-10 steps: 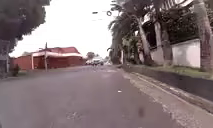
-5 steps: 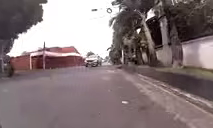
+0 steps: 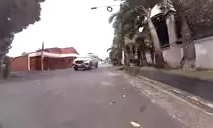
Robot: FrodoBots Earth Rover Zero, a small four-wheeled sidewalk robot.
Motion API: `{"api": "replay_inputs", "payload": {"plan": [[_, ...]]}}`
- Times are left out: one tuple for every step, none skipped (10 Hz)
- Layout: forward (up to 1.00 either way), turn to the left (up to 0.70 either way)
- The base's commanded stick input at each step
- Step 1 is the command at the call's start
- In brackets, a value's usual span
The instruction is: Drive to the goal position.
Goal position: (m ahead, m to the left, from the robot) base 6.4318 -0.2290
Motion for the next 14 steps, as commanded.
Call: {"api": "replay_inputs", "payload": {"plan": [[1.00,0.00],[1.00,0.00],[1.00,0.00],[1.00,0.00],[1.00,0.00],[1.00,0.00],[1.00,0.00],[1.00,0.00],[1.00,0.00],[1.00,0.00],[1.00,0.00],[1.00,0.00],[1.00,0.00],[1.00,0.00]]}}
